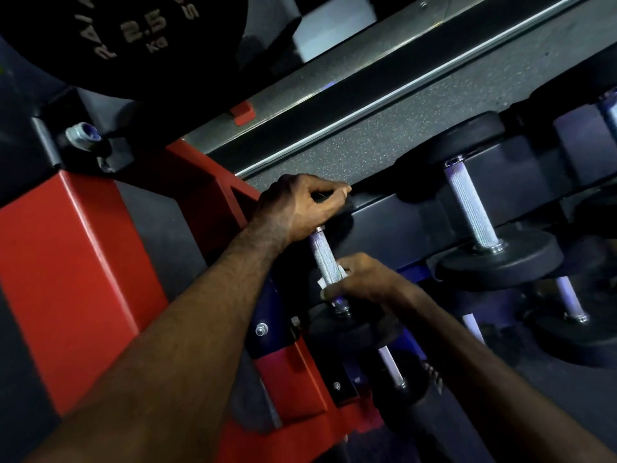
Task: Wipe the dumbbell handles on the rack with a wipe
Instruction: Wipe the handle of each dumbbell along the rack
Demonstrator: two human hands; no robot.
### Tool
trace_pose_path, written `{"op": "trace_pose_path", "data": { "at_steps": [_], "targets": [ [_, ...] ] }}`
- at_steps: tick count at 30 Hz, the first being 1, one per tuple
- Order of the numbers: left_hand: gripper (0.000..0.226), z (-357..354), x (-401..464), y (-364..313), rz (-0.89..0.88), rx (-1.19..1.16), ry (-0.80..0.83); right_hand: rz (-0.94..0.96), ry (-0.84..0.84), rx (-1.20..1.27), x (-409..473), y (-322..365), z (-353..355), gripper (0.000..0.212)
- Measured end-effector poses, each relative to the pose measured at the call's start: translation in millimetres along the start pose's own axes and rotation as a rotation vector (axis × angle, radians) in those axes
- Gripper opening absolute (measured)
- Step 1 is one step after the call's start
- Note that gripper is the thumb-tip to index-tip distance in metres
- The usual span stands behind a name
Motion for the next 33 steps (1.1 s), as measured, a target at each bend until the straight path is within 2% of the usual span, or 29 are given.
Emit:
{"op": "trace_pose_path", "data": {
  "at_steps": [2,5,8,10,14,17,23,28,30,33],
  "targets": [
    [0.039,0.6,-0.7,-1.1,-0.005,0.006,-0.001,0.027,0.007,0.122,2.2,8.6,5.7,0.009],
    [0.037,0.2,-0.5,-2.4,-0.002,0.002,0.002,0.084,-0.090,0.230,15.6,26.0,19.2,0.009],
    [0.039,2.2,-3.6,-4.8,0.009,0.004,-0.008,0.159,-0.053,0.032,-3.2,11.7,25.0,0.017],
    [0.038,2.7,-4.7,-7.0,0.004,-0.004,-0.012,0.134,-0.076,-0.128,-23.1,-8.1,21.6,0.022],
    [0.041,3.8,-6.2,-6.9,-0.009,-0.014,-0.008,0.203,-0.328,0.028,-31.9,1.8,7.0,0.018],
    [0.040,3.2,-6.0,-9.5,-0.003,-0.001,0.003,0.231,-0.494,0.055,-18.2,19.8,5.0,0.013],
    [0.034,3.8,-6.8,-9.4,-0.012,-0.020,-0.003,0.203,-0.612,-0.231,-46.4,-14.4,-15.4,0.025],
    [0.039,1.4,-5.8,-7.7,-0.007,-0.040,0.002,0.318,-0.781,-0.215,-13.1,28.9,-17.5,0.025],
    [0.039,2.4,-5.5,-9.7,-0.017,-0.038,0.003,0.327,-0.798,-0.241,-11.8,30.1,-16.4,0.027],
    [0.039,3.2,-6.6,-9.1,-0.022,-0.047,-0.003,0.296,-0.699,-0.389,-36.0,-1.4,-19.6,0.025]
  ]
}}
Point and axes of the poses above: each hand's wrist, its own x-axis towards the middle knuckle, its own z-axis out of the back of the hand, y = z × x, the point moved 2 cm from there along x, towards the middle knuckle
